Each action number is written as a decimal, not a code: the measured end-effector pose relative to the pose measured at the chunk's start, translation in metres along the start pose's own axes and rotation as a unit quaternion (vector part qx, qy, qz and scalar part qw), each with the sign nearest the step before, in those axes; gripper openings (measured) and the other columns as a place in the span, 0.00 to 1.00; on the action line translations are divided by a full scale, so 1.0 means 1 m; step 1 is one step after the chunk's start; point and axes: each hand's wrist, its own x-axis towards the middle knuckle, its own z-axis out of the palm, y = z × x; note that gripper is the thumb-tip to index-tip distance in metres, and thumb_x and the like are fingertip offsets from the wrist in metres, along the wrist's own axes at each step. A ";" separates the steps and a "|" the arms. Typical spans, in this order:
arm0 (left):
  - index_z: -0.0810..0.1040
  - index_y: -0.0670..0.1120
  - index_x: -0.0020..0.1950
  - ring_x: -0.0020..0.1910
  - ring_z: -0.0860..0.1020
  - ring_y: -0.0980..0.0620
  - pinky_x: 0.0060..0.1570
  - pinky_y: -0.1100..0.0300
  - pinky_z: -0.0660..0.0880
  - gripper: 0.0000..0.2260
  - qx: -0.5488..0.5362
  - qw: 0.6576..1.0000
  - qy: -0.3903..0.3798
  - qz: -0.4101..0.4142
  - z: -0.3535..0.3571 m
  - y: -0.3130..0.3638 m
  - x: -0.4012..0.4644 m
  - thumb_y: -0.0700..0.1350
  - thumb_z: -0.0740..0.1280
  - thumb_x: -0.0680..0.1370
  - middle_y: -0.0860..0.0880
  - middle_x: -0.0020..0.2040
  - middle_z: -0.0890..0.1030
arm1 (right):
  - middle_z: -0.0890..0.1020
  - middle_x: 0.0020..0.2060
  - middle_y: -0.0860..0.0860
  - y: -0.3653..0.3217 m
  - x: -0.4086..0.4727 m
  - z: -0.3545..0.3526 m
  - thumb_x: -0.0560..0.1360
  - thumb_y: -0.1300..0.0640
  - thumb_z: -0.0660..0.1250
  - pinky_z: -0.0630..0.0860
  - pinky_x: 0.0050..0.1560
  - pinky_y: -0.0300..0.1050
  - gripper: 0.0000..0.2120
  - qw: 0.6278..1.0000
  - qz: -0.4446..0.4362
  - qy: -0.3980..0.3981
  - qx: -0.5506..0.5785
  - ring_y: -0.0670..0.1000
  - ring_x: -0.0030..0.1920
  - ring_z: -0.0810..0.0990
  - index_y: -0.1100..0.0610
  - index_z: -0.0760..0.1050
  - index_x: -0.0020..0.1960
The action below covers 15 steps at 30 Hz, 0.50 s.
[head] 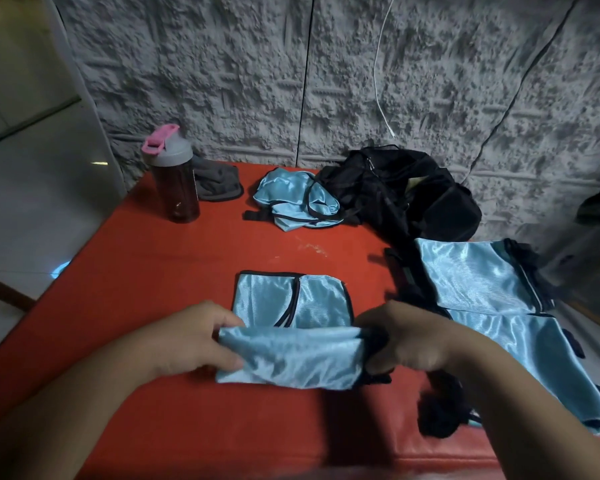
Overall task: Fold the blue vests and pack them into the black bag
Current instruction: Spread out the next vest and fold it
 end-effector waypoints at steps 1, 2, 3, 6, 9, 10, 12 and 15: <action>0.83 0.44 0.44 0.39 0.80 0.56 0.42 0.59 0.73 0.10 -0.043 0.999 0.023 -0.001 -0.002 0.000 0.005 0.44 0.78 0.65 0.52 0.39 0.84 | 0.79 0.29 0.46 0.002 0.006 -0.005 0.63 0.67 0.76 0.72 0.34 0.41 0.15 0.999 0.002 0.026 0.022 0.45 0.31 0.76 0.48 0.79 0.37; 0.85 0.44 0.45 0.42 0.82 0.54 0.44 0.61 0.75 0.08 -0.088 0.995 0.042 -0.002 -0.003 0.001 0.010 0.40 0.78 0.67 0.49 0.42 0.86 | 0.80 0.30 0.47 0.004 0.012 -0.009 0.64 0.68 0.76 0.74 0.34 0.41 0.16 0.998 0.006 0.056 0.042 0.45 0.31 0.77 0.46 0.80 0.39; 0.85 0.43 0.46 0.44 0.84 0.52 0.44 0.62 0.76 0.08 -0.129 0.990 0.061 -0.006 -0.004 0.003 0.016 0.35 0.77 0.70 0.47 0.44 0.87 | 0.82 0.32 0.48 0.007 0.019 -0.012 0.64 0.68 0.77 0.75 0.35 0.42 0.17 0.995 0.013 0.086 0.057 0.46 0.32 0.78 0.47 0.82 0.42; 0.84 0.43 0.52 0.47 0.83 0.48 0.46 0.58 0.73 0.11 -0.200 0.971 0.127 -0.034 -0.002 0.005 0.037 0.37 0.75 0.70 0.44 0.48 0.87 | 0.85 0.40 0.57 0.015 0.045 -0.017 0.64 0.68 0.78 0.76 0.39 0.44 0.18 0.980 0.030 0.162 0.108 0.48 0.34 0.79 0.53 0.83 0.51; 0.83 0.43 0.54 0.41 0.84 0.53 0.37 0.62 0.75 0.08 -0.251 0.949 0.182 -0.049 0.001 0.005 0.057 0.34 0.71 0.77 0.44 0.48 0.87 | 0.85 0.37 0.59 0.020 0.073 -0.015 0.64 0.70 0.78 0.75 0.36 0.45 0.18 0.961 0.047 0.229 0.146 0.49 0.33 0.77 0.55 0.84 0.51; 0.82 0.43 0.54 0.39 0.84 0.55 0.33 0.64 0.74 0.08 -0.253 0.945 0.201 -0.053 0.002 0.003 0.063 0.33 0.68 0.78 0.45 0.48 0.87 | 0.84 0.35 0.57 0.021 0.081 -0.014 0.65 0.69 0.78 0.74 0.35 0.44 0.19 0.956 0.055 0.244 0.153 0.49 0.32 0.77 0.55 0.84 0.52; 0.82 0.42 0.54 0.41 0.84 0.51 0.35 0.62 0.74 0.08 -0.250 0.939 0.227 -0.061 0.004 -0.001 0.074 0.33 0.68 0.79 0.44 0.49 0.86 | 0.84 0.34 0.54 0.023 0.096 -0.011 0.65 0.68 0.78 0.74 0.34 0.44 0.19 0.946 0.072 0.268 0.165 0.48 0.31 0.77 0.55 0.83 0.53; 0.82 0.42 0.52 0.46 0.84 0.45 0.38 0.58 0.75 0.07 -0.242 0.935 0.247 -0.076 0.007 -0.007 0.087 0.33 0.68 0.78 0.43 0.48 0.86 | 0.86 0.37 0.53 0.028 0.111 -0.010 0.64 0.65 0.79 0.76 0.36 0.45 0.21 0.933 0.099 0.296 0.178 0.49 0.32 0.79 0.51 0.82 0.54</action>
